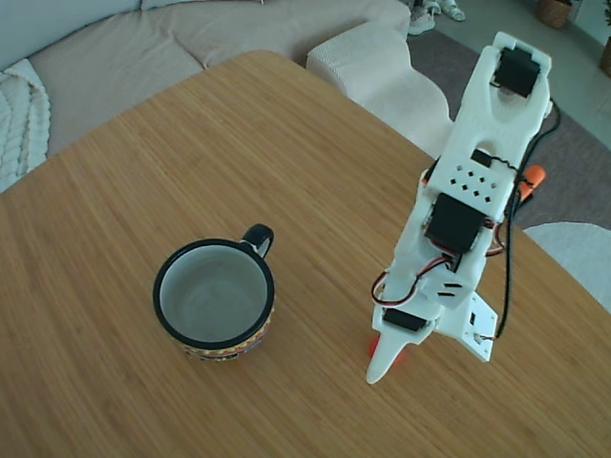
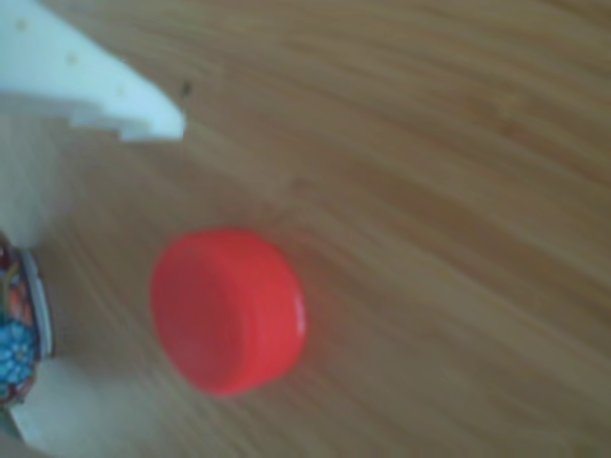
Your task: Grasp a red cap and put it in the cup.
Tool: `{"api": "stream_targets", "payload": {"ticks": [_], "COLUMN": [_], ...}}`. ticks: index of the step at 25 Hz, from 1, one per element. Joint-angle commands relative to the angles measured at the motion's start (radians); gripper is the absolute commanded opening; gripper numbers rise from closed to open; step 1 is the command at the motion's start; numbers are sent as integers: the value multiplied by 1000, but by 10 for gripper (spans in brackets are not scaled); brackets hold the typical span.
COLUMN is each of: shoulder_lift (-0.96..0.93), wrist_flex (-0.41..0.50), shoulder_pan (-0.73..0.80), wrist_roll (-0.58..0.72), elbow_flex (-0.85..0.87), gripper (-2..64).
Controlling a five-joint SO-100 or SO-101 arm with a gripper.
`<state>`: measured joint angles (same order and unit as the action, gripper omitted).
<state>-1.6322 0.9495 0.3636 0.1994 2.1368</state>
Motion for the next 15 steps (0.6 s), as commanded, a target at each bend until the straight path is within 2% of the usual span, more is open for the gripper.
{"api": "stream_targets", "payload": {"ticks": [1, 15], "shoulder_lift": [-11, -9], "wrist_flex": [-6, -14], "shoulder_pan": [6, 11], "wrist_roll": [-5, -3], "elbow_flex": [-57, -51], "gripper": [482, 482]}}
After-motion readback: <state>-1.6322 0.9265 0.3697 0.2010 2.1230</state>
